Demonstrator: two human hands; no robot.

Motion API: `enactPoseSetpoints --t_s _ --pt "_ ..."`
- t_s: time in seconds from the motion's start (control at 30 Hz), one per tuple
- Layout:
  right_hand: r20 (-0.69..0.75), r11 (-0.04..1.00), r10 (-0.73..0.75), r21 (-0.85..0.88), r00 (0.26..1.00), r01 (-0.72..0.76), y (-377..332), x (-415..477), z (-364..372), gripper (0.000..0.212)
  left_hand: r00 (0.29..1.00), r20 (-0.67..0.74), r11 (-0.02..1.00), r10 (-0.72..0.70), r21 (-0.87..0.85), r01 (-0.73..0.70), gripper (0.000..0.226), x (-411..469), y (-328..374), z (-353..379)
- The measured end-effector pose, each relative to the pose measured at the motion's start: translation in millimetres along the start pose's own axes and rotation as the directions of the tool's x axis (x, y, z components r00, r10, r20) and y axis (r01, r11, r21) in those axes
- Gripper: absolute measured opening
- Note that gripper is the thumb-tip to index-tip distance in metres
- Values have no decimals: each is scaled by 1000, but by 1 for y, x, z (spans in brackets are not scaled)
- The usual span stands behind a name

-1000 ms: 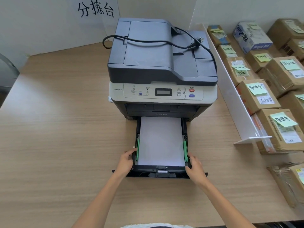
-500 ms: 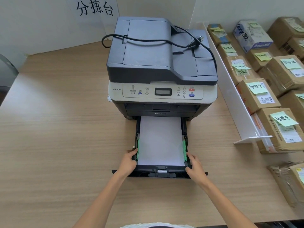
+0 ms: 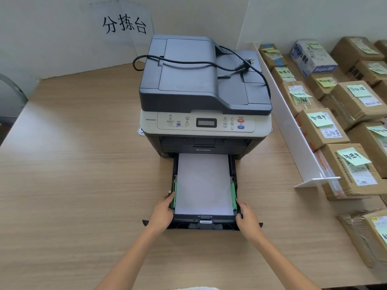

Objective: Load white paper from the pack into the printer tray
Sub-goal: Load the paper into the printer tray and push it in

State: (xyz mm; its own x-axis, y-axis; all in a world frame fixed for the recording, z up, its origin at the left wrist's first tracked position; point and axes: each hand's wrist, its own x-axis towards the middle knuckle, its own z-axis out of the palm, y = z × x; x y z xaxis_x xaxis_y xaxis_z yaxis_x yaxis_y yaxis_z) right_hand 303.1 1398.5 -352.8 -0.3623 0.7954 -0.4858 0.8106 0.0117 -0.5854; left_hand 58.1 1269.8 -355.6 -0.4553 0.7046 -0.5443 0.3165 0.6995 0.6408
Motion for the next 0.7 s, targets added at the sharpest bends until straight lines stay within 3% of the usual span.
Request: enactPoseSetpoints --t_s 0.23,0.4,0.5,0.6,0.7 --pt "-136 991 -132 -23 982 130 10 -14 -27 46 994 -83 997 -65 -58 60 47 -9 -19 -33" --pt "-200 994 87 85 976 -71 43 -28 -39 32 943 8 897 -333 -305 319 33 -26 -47 -44" --pt "-102 944 264 232 959 -236 56 -29 -37 26 863 221 699 -455 -512 499 44 -35 -58 -43" --pt "101 766 403 506 909 -396 54 -31 -36 26 832 363 412 -420 -740 531 46 -40 -60 -42" --pt "164 695 413 579 896 -426 50 -31 -38 29 843 362 323 -398 -805 498 35 -40 -58 -41"
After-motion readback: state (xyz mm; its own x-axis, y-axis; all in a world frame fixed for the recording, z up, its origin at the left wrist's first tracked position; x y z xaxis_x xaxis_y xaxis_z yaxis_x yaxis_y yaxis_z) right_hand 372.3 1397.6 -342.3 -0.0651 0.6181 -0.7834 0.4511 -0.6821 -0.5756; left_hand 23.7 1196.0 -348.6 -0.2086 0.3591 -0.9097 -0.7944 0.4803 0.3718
